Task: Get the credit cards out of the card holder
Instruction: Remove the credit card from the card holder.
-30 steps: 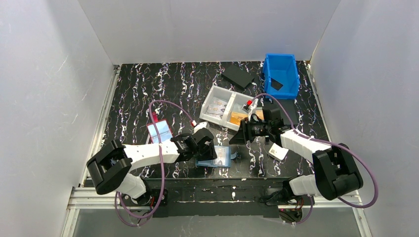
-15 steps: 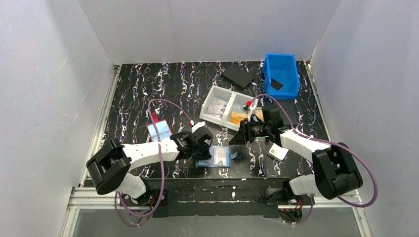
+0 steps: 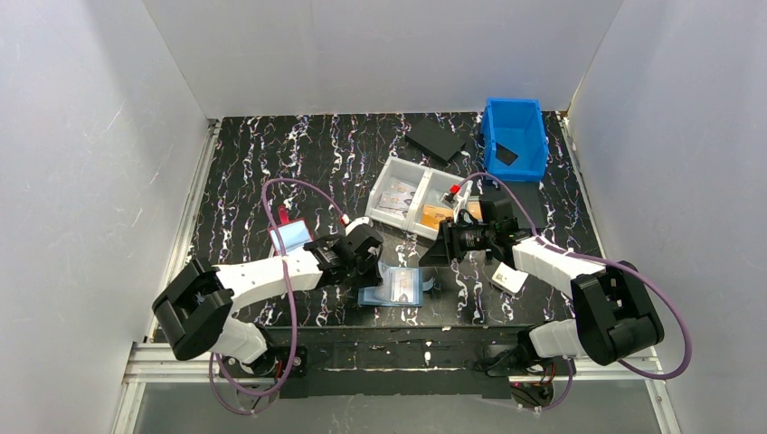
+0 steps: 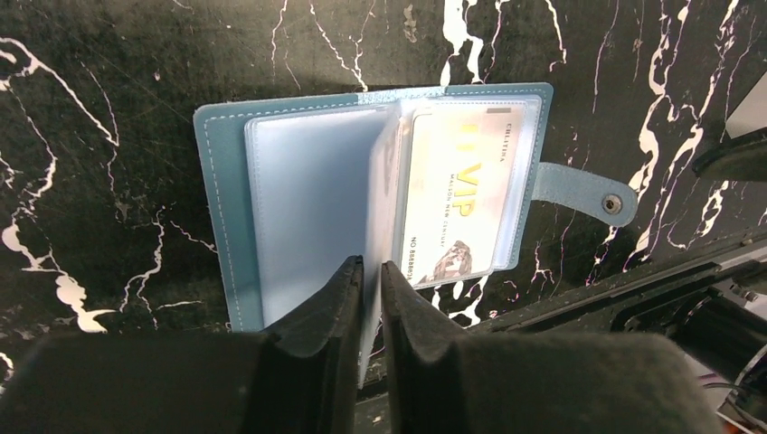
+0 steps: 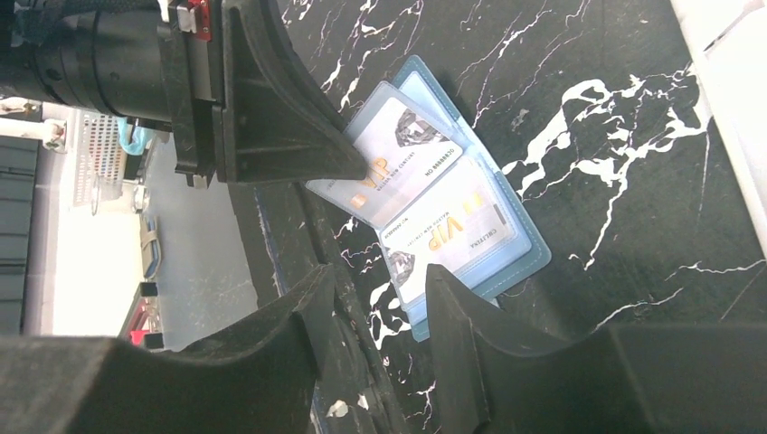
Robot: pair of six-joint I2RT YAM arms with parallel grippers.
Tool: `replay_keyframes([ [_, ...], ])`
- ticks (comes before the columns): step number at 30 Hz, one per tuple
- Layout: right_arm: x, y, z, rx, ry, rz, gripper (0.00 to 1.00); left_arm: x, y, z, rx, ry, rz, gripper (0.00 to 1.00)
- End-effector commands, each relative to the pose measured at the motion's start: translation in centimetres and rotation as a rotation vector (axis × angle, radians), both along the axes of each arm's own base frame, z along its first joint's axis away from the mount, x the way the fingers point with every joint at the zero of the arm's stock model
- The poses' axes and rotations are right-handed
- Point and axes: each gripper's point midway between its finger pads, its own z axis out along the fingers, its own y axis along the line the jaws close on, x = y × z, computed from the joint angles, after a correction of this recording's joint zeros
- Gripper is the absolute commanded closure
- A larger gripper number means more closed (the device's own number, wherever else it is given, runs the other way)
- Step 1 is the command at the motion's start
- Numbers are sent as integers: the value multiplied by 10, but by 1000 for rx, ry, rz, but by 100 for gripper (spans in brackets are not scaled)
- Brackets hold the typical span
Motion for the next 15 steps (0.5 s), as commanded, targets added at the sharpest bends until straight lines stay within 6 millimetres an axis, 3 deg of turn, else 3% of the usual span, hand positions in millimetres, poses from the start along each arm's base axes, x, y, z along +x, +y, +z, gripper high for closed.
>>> replay_keyframes([
  [1,-1,6,8,39,-29,33,50,5,-5,15,-52,-14,-16,93],
  [2,-2,6,8,40,-28,36,50,5,-5,15,-59,-15,-22,99],
  [8,-7,8,16,78,-37,77,50,9,-20,32,-247,-96,-68,100],
  [15,-21,8,51,178,-144,185,44,18,-41,66,-428,-191,-98,100],
])
